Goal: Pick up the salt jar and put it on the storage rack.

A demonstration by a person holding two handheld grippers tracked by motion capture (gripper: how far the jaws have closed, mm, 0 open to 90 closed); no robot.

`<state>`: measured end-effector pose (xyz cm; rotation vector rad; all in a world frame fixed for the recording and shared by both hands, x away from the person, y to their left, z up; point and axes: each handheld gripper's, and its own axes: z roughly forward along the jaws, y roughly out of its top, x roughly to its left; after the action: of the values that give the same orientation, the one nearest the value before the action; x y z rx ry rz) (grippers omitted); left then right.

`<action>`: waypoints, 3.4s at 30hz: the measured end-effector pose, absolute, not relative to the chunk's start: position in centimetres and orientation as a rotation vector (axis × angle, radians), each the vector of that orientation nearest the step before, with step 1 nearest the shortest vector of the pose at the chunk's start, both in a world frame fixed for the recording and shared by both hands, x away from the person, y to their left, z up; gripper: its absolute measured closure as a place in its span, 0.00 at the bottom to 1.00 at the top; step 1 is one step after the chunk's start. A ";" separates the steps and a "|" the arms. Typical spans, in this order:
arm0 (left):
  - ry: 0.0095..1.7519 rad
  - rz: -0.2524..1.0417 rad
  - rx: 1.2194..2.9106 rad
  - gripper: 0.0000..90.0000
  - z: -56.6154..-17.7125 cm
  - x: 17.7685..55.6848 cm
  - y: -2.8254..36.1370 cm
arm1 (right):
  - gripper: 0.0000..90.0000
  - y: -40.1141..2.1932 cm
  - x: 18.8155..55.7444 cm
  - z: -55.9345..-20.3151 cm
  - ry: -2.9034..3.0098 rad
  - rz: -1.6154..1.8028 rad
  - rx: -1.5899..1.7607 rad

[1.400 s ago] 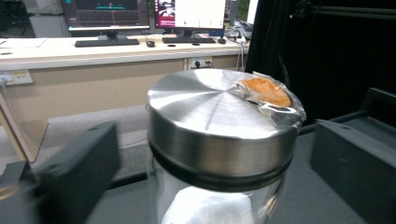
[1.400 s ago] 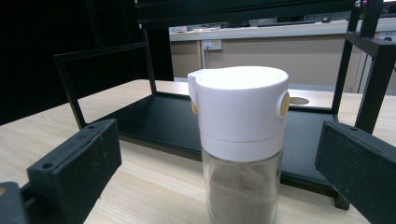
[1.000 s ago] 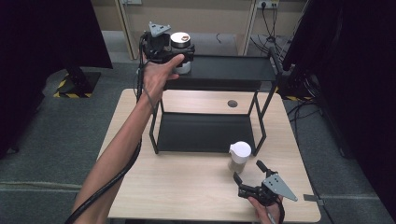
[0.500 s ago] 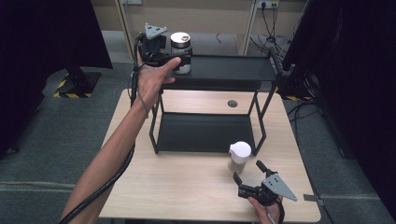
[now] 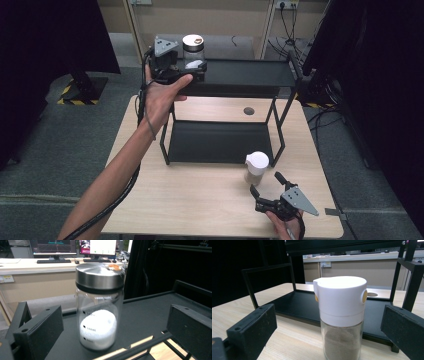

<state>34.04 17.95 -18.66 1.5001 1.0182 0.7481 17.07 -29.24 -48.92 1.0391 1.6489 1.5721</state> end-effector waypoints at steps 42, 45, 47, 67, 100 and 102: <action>0.815 0.623 1.479 0.00 -27.4 26.9 19.8 | 0.01 -29.2 17.0 -48.8 1.648 1.572 1.040; 0.804 0.618 1.477 0.00 -28.3 26.6 20.0 | 0.01 -29.2 17.0 -48.9 1.648 1.573 1.040; 0.794 0.608 1.478 0.00 -28.9 26.4 20.2 | 0.01 -29.2 17.0 -48.8 1.647 1.572 1.042; 0.760 0.585 1.520 0.00 -35.0 24.4 21.5 | 0.01 -29.2 17.0 -48.8 1.648 1.572 1.039; 0.778 0.557 1.542 0.00 -42.8 22.5 22.6 | 0.01 -29.1 16.9 -48.9 1.646 1.570 1.041; 0.774 0.560 1.544 0.00 -43.2 22.4 22.7 | 0.01 -29.1 16.9 -48.9 1.647 1.570 1.039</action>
<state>22.39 22.67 -43.20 1.5437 0.7738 0.5596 16.92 -29.06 -48.85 1.0390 1.6474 1.5697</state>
